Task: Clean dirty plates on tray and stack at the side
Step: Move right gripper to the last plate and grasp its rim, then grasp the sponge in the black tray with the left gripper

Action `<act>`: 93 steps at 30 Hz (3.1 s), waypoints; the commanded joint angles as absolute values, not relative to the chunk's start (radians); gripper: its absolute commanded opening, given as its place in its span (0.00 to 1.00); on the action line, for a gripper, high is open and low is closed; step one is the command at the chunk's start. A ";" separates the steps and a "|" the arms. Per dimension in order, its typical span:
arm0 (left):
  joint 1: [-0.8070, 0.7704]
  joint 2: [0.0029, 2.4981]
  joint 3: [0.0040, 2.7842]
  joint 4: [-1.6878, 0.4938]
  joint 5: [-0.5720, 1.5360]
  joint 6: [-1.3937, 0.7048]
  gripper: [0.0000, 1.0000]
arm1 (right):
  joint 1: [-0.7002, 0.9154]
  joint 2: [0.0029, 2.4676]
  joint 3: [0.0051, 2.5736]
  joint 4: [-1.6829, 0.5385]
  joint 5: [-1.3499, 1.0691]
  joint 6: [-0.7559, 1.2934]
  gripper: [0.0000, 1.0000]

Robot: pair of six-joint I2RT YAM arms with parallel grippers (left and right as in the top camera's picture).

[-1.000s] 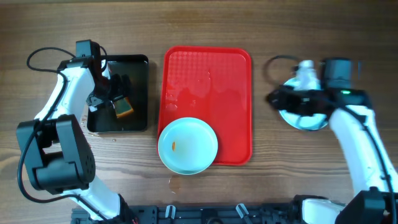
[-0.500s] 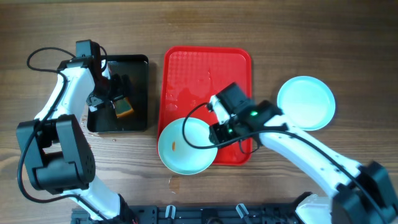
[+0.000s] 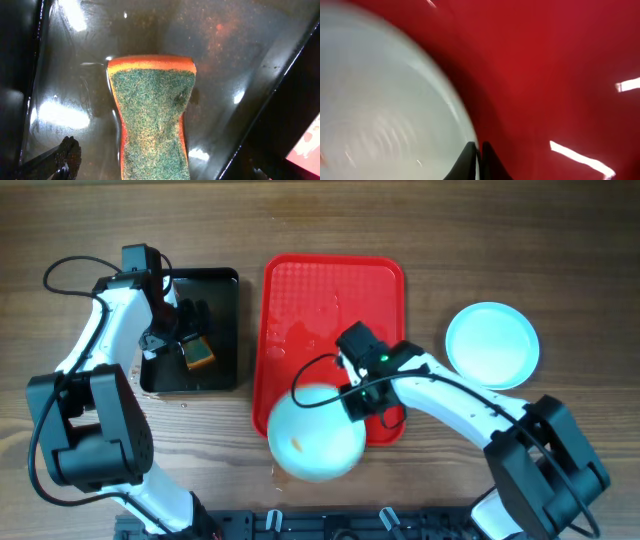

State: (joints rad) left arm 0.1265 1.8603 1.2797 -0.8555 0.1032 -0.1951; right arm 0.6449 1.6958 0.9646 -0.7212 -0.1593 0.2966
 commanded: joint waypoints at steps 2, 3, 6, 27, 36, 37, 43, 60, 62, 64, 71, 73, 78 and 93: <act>0.128 1.846 1.275 -0.855 0.112 -0.187 1.00 | 0.555 1.664 1.004 -0.639 0.089 0.321 0.04; 0.128 1.846 1.275 -0.855 0.112 -0.187 1.00 | 0.537 1.664 1.004 -0.617 0.099 0.321 0.04; 0.128 1.846 1.275 -0.858 0.130 -0.191 1.00 | 0.493 1.664 1.004 -0.538 0.099 0.321 0.04; 0.127 1.846 1.275 -0.863 -0.005 -0.341 0.55 | 0.464 1.664 1.004 -0.467 0.052 0.395 0.04; 0.096 1.853 1.130 -0.674 0.047 -0.264 0.50 | 0.464 1.664 1.004 -0.467 0.052 0.397 0.04; 0.092 1.853 1.105 -0.647 0.047 -0.257 0.50 | 0.464 1.664 1.004 -0.467 0.052 0.397 0.04; 0.082 1.853 1.011 -0.542 0.052 -0.243 0.04 | 0.464 1.664 1.004 -0.468 0.049 0.403 0.04; 0.082 1.748 1.078 -0.630 -0.034 -0.238 0.16 | 0.464 1.664 1.004 -0.472 0.044 0.403 0.04; 0.082 1.750 1.068 -0.599 -0.035 -0.239 0.04 | 0.464 1.664 1.004 -0.472 0.044 0.403 0.04; 0.080 1.751 1.028 -0.547 -0.023 -0.239 0.04 | 0.464 1.664 1.004 -0.472 0.044 0.403 0.04; 0.080 1.751 0.878 -0.417 -0.016 -0.239 0.30 | 0.464 1.664 1.004 -0.472 0.044 0.403 0.04; 0.080 1.751 0.866 -0.411 -0.016 -0.239 0.20 | 0.464 1.664 1.004 -0.472 0.044 0.404 0.04; 0.080 1.744 0.888 -0.435 -0.009 -0.238 0.04 | 0.464 1.664 1.004 -0.471 0.041 0.403 0.04; 0.068 1.534 1.091 -0.733 0.204 -0.239 0.04 | 0.464 1.664 1.004 -0.470 0.027 0.391 0.04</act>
